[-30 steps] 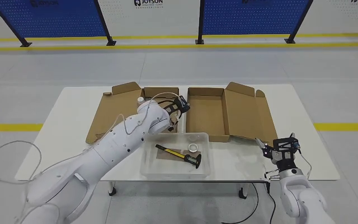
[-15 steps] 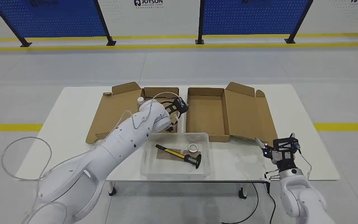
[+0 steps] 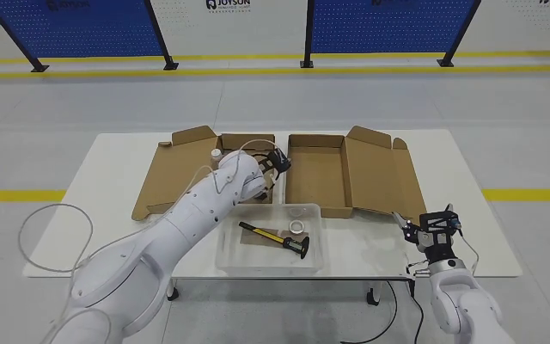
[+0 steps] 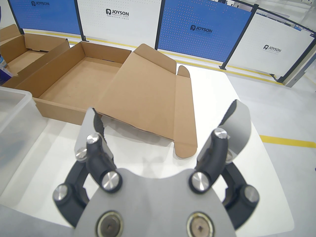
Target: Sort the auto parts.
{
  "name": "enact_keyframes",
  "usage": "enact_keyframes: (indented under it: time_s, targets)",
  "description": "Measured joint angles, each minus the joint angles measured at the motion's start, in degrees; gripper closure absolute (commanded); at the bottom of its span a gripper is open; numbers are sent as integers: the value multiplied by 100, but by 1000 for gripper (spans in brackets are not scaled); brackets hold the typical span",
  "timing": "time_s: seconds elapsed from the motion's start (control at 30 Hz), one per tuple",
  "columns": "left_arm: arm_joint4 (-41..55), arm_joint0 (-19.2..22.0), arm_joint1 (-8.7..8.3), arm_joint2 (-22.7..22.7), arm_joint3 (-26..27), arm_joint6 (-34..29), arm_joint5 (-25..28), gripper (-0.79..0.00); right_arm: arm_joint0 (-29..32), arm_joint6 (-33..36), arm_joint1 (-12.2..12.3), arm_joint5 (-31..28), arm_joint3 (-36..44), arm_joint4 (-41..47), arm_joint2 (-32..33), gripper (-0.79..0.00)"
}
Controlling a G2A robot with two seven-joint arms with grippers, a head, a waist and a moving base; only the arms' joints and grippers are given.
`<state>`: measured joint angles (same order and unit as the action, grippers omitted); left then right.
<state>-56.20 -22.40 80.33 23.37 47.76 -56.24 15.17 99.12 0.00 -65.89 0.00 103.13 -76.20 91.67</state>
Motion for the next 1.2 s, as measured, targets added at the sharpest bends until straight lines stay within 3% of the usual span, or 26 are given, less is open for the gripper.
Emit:
enact_keyframes:
  time_s: [0.13,0.2,0.47,0.57,0.67,0.8,0.87,0.93,1.1,1.2]
  targets:
    - [-77,38,78,9,-96,10,43,-308,0,0,0,0,0,0,0,-785]
    - [-99,47,105,19,-137,19,71,-363,0,0,0,0,0,0,0,-785]
    - [-172,65,202,93,-297,29,147,-403,0,0,0,0,0,0,0,-785]
    - [-221,66,229,121,-307,34,157,-514,0,0,0,0,0,0,0,-785]
    - [-284,68,241,158,-283,24,166,-536,0,0,0,0,0,0,0,-785]
    - [-391,64,227,240,-207,20,126,-668,0,0,0,0,0,0,0,-785]
    - [-460,61,203,311,-107,33,61,-696,0,0,0,0,0,0,0,-785]
    - [-517,44,161,412,43,57,-6,-782,0,0,0,0,0,0,0,-785]
    - [-692,-101,-45,778,584,41,-148,-785,0,0,0,0,0,0,0,-785]
    - [-931,-330,-256,1104,1147,-65,-271,-785,0,0,0,0,0,0,0,-785]
